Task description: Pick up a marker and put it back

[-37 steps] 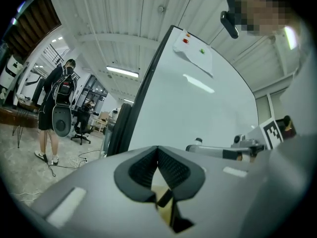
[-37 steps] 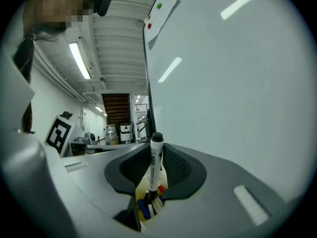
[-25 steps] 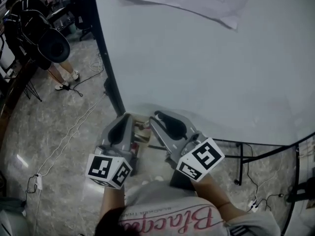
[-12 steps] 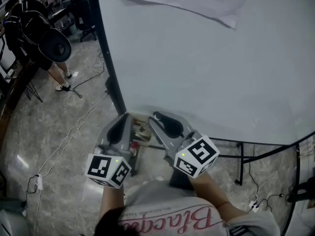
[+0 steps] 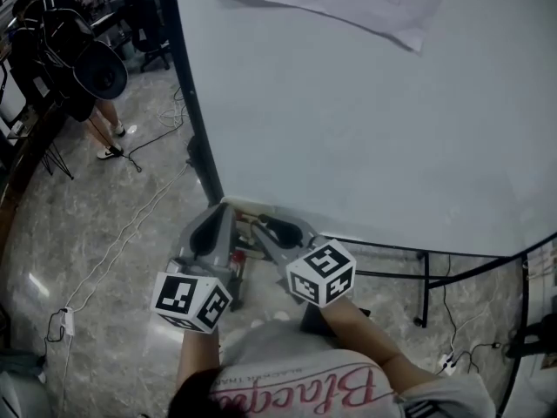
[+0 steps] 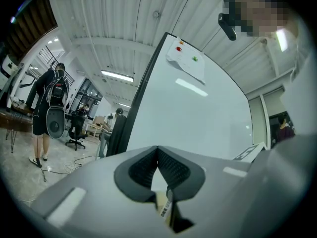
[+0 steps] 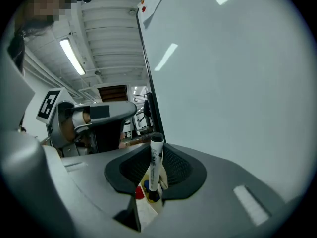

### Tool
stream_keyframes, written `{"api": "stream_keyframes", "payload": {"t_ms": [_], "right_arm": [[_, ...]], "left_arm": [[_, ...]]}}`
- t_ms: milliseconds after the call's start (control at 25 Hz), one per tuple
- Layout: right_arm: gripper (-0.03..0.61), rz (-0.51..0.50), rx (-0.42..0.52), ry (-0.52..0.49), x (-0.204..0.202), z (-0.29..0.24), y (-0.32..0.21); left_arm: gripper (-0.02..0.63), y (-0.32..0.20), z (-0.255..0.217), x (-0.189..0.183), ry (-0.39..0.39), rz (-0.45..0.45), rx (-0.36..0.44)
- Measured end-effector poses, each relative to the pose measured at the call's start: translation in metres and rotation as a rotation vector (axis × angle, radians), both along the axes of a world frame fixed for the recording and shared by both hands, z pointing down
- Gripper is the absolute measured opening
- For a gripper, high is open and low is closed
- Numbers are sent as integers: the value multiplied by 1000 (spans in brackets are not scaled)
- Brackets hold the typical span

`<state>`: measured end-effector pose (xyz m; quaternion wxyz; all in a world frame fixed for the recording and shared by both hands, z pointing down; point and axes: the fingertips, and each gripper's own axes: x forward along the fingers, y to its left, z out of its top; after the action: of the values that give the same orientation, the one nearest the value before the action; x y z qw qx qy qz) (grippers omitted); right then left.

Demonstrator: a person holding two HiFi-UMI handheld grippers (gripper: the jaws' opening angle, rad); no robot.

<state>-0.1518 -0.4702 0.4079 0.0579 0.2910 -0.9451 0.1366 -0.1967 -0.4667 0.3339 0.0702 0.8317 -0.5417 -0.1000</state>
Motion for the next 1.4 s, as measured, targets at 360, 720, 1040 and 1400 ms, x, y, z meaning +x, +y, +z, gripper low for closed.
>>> {"api": "stream_keyframes", "payload": {"t_ms": [360, 720, 1040, 1400], "right_arm": [[93, 35, -59, 20, 11, 23, -10], [153, 55, 17, 37, 26, 8, -15], [47, 106, 275, -43, 51, -82, -7], [0, 124, 362, 16, 49, -109, 10]], "left_arm": [[-2, 1, 5, -1, 14, 0, -17], [-2, 0, 4, 4, 16, 14, -18], [-2, -1, 1, 5, 12, 20, -6], [-2, -1, -6, 4, 11, 17, 17]]}}
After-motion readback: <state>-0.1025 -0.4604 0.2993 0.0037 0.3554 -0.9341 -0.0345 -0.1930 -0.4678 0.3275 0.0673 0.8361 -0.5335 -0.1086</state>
